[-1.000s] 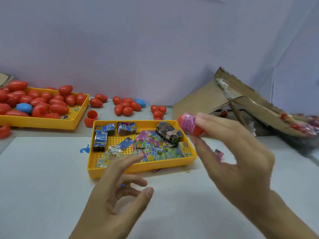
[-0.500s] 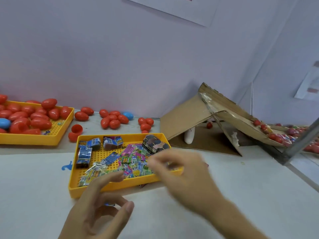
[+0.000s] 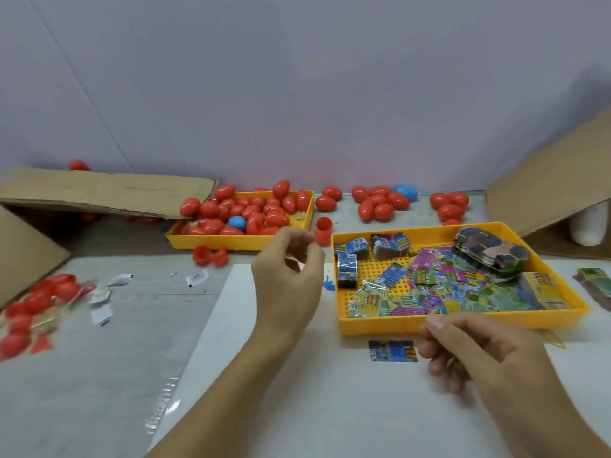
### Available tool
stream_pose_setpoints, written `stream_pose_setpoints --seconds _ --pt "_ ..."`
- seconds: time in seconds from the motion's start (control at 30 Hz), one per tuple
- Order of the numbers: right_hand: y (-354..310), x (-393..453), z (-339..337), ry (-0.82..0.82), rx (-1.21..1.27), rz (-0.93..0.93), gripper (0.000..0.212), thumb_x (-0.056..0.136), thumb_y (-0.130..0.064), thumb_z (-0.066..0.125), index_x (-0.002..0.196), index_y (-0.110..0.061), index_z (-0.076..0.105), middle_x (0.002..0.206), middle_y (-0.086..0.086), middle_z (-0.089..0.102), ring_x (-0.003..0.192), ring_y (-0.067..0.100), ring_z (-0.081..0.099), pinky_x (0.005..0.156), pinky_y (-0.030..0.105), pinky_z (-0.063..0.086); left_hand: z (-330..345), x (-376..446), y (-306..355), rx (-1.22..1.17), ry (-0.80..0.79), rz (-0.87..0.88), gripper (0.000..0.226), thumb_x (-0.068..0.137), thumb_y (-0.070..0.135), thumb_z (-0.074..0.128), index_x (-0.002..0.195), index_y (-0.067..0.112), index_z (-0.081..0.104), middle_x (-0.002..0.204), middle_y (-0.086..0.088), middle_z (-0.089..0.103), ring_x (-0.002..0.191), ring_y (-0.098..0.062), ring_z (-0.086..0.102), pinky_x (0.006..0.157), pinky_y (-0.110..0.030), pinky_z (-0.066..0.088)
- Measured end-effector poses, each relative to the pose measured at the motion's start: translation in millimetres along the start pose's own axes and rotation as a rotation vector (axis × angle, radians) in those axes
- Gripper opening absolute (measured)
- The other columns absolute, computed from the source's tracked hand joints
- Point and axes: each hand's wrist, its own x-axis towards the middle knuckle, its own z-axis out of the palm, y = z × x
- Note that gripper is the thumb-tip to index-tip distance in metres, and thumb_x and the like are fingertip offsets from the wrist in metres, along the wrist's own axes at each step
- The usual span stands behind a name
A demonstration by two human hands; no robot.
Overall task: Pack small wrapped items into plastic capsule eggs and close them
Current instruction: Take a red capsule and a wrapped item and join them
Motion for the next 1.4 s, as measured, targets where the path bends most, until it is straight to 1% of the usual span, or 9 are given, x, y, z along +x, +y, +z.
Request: stream_pose_setpoints --seconds 0.17,0.27,0.37,0.53,0.73,0.83,1.07,1.2,1.4 --pt "1 3 -1 -0.004 -0.007 0.002 0.027 0.067 -0.042 0.064 0.073 -0.019 0.077 0.064 0.014 0.069 0.048 0.019 0.059 0.040 0.019 0.044 -3 98 -35 0.198 0.121 -0.213 0.019 0.089 0.005 0.056 0.094 0.017 0.069 0.085 0.011 0.064 0.083 0.001 0.062 0.066 -0.013 0.048" --pt "2 4 0 -0.014 -0.008 0.005 0.031 0.062 -0.047 0.064 0.070 -0.020 0.076 0.064 0.014 0.069 0.049 0.019 0.060 0.041 0.020 0.045 -2 136 -58 0.502 -0.131 -0.274 0.026 0.092 0.016 0.059 0.115 0.014 0.071 0.081 0.008 0.061 0.068 -0.008 0.060 0.050 -0.009 0.046" --pt "3 5 -1 -0.019 -0.009 0.020 0.037 0.059 -0.053 0.064 0.069 -0.020 0.076 0.064 0.013 0.069 0.050 0.018 0.061 0.042 0.022 0.045 3 150 -65 0.925 -0.375 -0.136 0.030 0.092 0.039 0.065 0.111 0.018 0.074 0.075 0.002 0.063 0.068 -0.014 0.059 0.063 -0.027 0.052" --pt "2 4 -1 -0.037 -0.023 0.020 0.037 0.064 -0.056 0.061 0.071 -0.022 0.075 0.065 0.010 0.069 0.053 0.018 0.062 0.045 0.023 0.047 9 143 -70 1.278 -0.530 0.139 0.047 0.096 0.052 0.052 0.136 0.027 0.058 0.123 -0.013 0.062 0.111 -0.031 0.055 0.091 -0.038 0.045" --pt "2 2 -3 -0.052 -0.001 0.024 0.031 0.072 -0.049 0.061 0.073 -0.021 0.074 0.067 0.008 0.069 0.057 0.013 0.062 0.047 0.022 0.047 -7 107 -43 0.815 -0.120 0.541 0.034 0.084 0.026 0.077 0.109 0.004 0.072 0.088 -0.015 0.067 0.085 -0.034 0.060 0.075 -0.042 0.043" --pt "0 0 -2 -0.045 0.027 0.035 0.034 0.071 -0.052 0.062 0.076 -0.021 0.075 0.068 0.009 0.070 0.057 0.013 0.062 0.048 0.022 0.046 -2 65 -6 0.377 -0.124 0.615 0.039 0.077 0.016 0.084 0.111 0.003 0.068 0.087 -0.012 0.064 0.079 -0.027 0.062 0.073 -0.038 0.051" --pt "-6 2 -9 0.019 0.185 0.103 0.059 0.078 -0.067 0.059 0.056 -0.012 0.064 0.050 0.006 0.054 0.043 0.014 0.047 0.038 0.021 0.035 28 -85 55 -0.450 -0.260 0.129 0.064 0.069 0.020 0.085 0.122 0.036 0.054 0.092 0.007 0.060 0.084 -0.015 0.068 0.070 -0.021 0.055" --pt "-4 0 -10 -0.049 0.167 0.088 0.067 0.068 -0.075 0.066 0.054 -0.014 0.044 0.053 0.000 0.037 0.046 0.010 0.038 0.042 0.016 0.036 31 -112 51 -0.490 -0.261 -0.002 0.068 0.063 0.015 0.088 0.120 0.033 0.056 0.091 0.006 0.063 0.087 -0.018 0.068 0.076 -0.024 0.056" --pt "0 2 -12 -0.156 0.033 0.000 0.057 0.082 -0.061 0.062 0.067 -0.006 0.064 0.058 0.005 0.052 0.057 0.015 0.051 0.055 0.026 0.044 20 -100 43 -0.400 -0.371 -0.018 0.053 0.065 0.016 0.088 0.110 0.023 0.061 0.092 0.005 0.068 0.084 -0.017 0.070 0.072 -0.021 0.056"
